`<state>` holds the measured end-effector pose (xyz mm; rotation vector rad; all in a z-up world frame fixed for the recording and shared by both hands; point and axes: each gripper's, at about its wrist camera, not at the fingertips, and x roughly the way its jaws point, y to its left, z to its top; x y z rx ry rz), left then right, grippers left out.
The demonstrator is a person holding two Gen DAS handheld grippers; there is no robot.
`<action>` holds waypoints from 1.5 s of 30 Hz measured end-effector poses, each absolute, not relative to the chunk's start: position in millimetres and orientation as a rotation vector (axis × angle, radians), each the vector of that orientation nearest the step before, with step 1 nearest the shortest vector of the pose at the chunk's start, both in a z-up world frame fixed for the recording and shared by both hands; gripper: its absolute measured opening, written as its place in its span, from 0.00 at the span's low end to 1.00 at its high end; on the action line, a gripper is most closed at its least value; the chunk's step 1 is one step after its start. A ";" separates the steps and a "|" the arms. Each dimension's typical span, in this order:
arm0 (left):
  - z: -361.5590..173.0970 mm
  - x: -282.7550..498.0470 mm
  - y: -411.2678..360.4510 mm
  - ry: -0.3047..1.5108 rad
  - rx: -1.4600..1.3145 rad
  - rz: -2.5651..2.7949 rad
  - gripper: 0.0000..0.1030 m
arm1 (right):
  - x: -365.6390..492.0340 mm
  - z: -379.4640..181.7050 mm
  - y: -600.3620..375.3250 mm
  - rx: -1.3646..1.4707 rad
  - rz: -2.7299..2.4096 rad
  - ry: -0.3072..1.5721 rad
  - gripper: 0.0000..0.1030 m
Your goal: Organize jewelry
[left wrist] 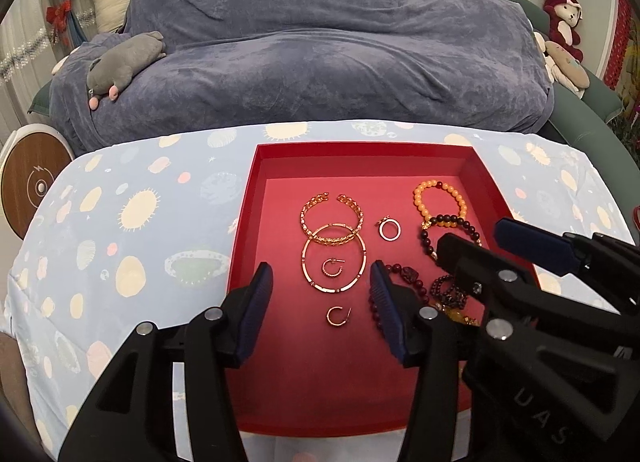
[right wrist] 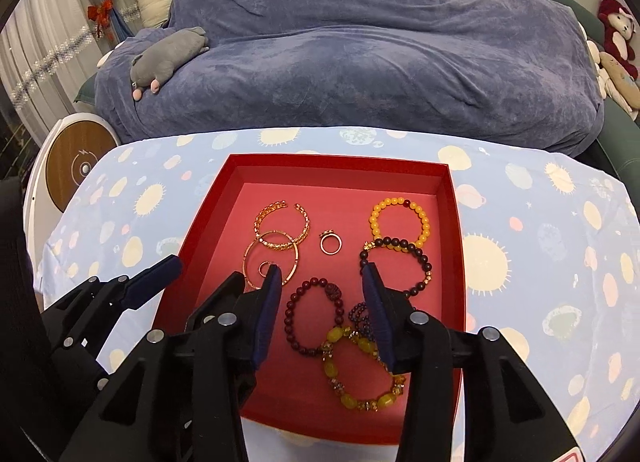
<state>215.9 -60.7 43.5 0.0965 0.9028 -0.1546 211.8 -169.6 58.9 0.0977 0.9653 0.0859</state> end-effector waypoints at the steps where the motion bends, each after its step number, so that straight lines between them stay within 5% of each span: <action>1: 46.4 212.2 -60.0 0.900 0.095 -0.153 0.50 | 206.6 62.1 -170.5 0.101 0.080 0.956 0.44; 19: 61.4 150.9 -32.1 0.896 0.051 -0.100 0.58 | 124.9 75.8 -191.9 0.153 -0.044 0.920 0.55; 27: 57.1 124.3 -23.2 0.861 0.030 -0.057 0.79 | 94.2 68.0 -190.7 0.120 -0.106 0.880 0.78; 44: 25.6 103.6 -19.6 0.911 0.049 -0.027 0.89 | 73.2 25.1 -200.9 0.229 -0.099 0.955 0.85; 45: 24.4 102.3 -19.9 0.909 0.058 -0.017 0.89 | 72.5 23.4 -201.8 0.226 -0.106 0.960 0.94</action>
